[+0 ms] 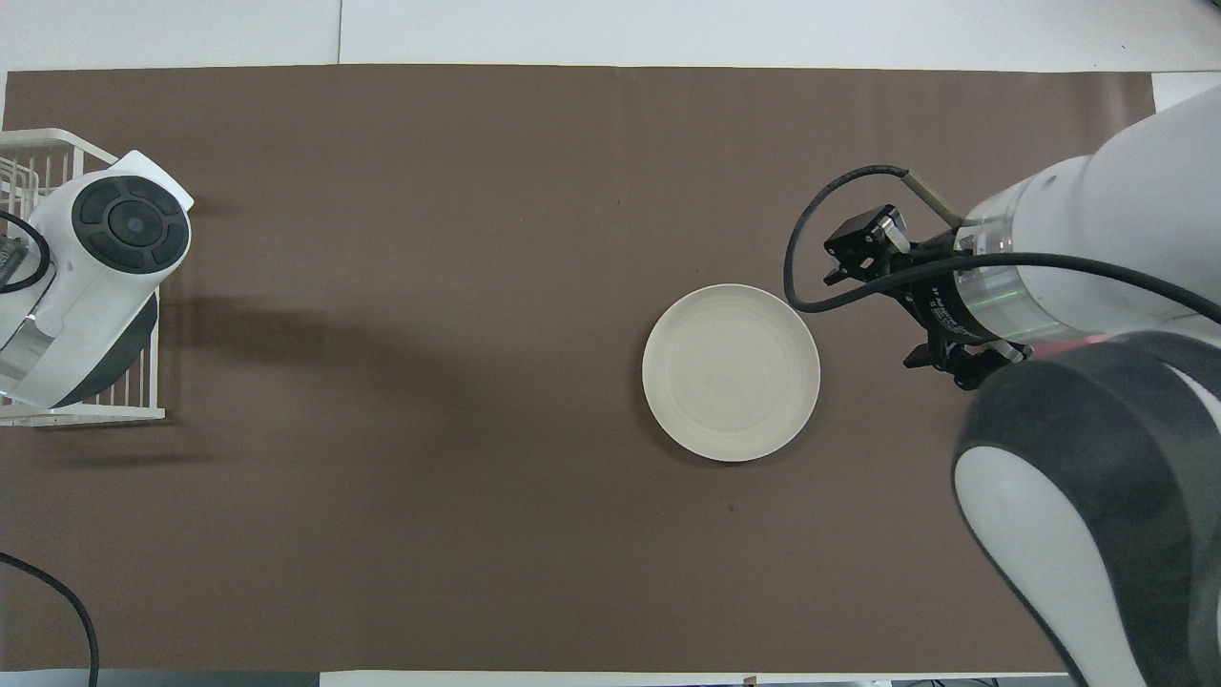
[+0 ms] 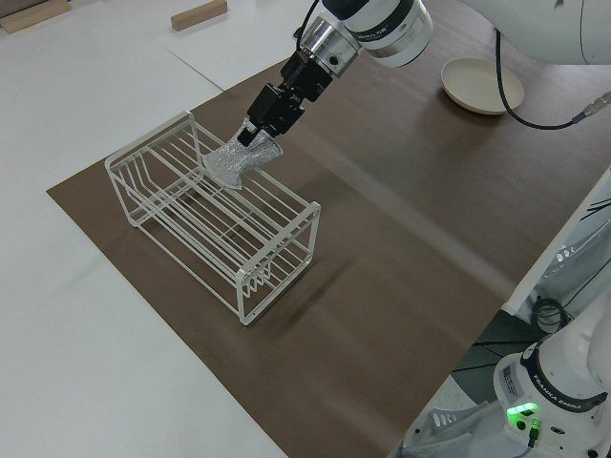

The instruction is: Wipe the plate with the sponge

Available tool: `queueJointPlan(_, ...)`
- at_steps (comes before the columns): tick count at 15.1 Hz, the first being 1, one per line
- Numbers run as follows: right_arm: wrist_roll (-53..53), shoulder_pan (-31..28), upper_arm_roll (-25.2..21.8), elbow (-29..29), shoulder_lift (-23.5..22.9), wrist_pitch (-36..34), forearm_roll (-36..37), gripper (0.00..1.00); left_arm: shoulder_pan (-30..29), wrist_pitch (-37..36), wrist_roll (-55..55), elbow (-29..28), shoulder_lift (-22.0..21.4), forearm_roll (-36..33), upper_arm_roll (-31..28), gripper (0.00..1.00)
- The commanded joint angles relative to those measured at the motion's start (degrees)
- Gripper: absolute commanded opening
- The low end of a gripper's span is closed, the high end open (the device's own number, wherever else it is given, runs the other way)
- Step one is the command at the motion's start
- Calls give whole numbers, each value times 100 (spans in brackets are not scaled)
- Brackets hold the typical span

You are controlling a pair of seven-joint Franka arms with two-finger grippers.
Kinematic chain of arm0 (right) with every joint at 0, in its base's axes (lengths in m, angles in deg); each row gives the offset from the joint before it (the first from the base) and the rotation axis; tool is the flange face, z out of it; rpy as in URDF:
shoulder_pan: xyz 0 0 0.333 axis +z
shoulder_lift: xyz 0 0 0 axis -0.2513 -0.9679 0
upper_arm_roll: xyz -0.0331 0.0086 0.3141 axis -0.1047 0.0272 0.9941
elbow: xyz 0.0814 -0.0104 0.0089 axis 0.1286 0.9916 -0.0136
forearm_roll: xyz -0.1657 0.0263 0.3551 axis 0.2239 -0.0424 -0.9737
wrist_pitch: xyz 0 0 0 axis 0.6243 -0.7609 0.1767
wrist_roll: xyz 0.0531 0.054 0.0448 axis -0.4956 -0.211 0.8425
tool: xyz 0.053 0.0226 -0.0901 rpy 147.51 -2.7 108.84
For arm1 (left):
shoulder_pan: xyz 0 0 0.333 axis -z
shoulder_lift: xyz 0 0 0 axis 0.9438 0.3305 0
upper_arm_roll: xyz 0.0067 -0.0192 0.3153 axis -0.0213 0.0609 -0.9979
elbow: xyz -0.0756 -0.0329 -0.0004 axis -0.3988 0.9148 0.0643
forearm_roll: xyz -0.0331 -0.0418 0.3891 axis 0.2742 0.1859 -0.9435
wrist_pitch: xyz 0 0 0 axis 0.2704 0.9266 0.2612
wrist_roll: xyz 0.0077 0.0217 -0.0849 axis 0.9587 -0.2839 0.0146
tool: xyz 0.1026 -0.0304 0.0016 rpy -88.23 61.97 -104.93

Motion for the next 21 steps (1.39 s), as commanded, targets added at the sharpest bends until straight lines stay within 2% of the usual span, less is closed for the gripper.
queueJointPlan(1,-747,245,11,-868,-682,-161,-18,100,-37,178,-199,-104,-64,-115,16,0)
queueJointPlan(4,-1818,693,11,-1334,-1069,-206,8,100,-10,81,-138,97,-20,-28,16,0)
queueJointPlan(6,-2102,879,20,-1258,-1088,-118,-18,100,25,-207,37,500,7,584,25,0)
queueJointPlan(11,-2902,1265,20,-949,-930,-38,-62,100,8,-1603,1110,1985,-2,3526,16,0)
queueJointPlan(14,-3043,1511,11,-818,-851,-65,-53,100,-71,-2308,1120,2400,-37,5582,-62,0)
queueJointPlan(18,-3148,1556,20,-729,-807,-39,-36,100,-379,-2652,1190,2156,-212,7966,-54,0)
queueJointPlan(21,-3796,1617,20,-721,-807,84,-71,100,-344,-2355,1583,1008,-730,9574,-45,0)
